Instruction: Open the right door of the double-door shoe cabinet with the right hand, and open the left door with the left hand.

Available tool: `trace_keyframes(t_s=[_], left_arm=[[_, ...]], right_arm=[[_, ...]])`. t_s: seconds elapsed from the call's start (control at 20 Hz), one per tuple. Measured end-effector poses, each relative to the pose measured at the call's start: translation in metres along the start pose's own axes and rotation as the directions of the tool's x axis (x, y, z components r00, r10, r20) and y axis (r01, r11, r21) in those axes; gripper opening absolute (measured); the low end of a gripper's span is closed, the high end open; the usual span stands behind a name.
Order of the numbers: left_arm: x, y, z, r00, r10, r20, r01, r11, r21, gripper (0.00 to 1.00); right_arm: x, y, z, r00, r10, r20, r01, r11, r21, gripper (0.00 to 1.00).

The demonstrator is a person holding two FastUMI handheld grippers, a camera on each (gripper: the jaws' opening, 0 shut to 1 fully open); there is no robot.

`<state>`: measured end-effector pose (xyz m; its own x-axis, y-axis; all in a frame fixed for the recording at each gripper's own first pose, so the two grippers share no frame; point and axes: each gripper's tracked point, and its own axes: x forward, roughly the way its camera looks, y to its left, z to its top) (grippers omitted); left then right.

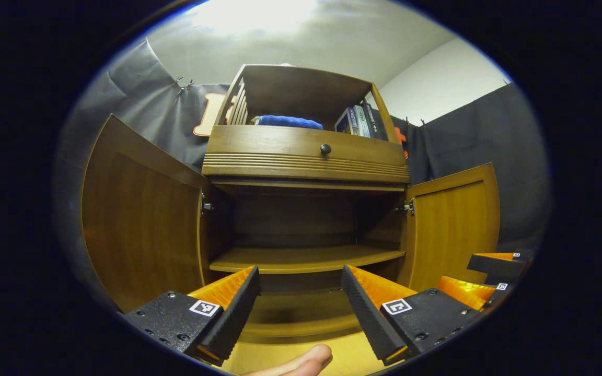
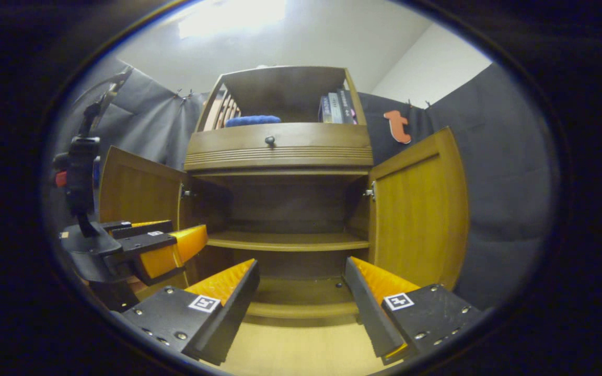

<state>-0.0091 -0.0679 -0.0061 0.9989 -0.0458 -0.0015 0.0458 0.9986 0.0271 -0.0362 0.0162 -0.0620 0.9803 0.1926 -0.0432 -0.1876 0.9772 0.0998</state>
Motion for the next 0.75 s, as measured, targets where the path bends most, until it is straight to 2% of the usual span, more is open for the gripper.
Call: trace_keyframes(t_s=[0.15, 0.3, 0.75], left_arm=[[-0.005, 0.004, 0.003, 1.000, 0.010, 0.004, -0.010, 1.000, -0.015, 0.96], [-0.006, 0.007, 0.005, 1.000, 0.000, 0.005, 0.001, 1.000, -0.008, 0.96], [-0.006, 0.002, -0.001, 1.000, -0.012, -0.003, 0.012, 1.000, 0.003, 0.96]], right_arm=[[-0.007, -0.010, -0.009, 0.999, -0.029, -0.019, 0.029, 1.000, -0.002, 0.98], [-0.014, -0.026, -0.006, 0.995, -0.095, 0.007, 0.095, 0.995, 0.043, 0.98], [-0.017, -0.020, -0.013, 0.997, -0.073, -0.008, 0.073, 0.997, 0.040, 1.00]])
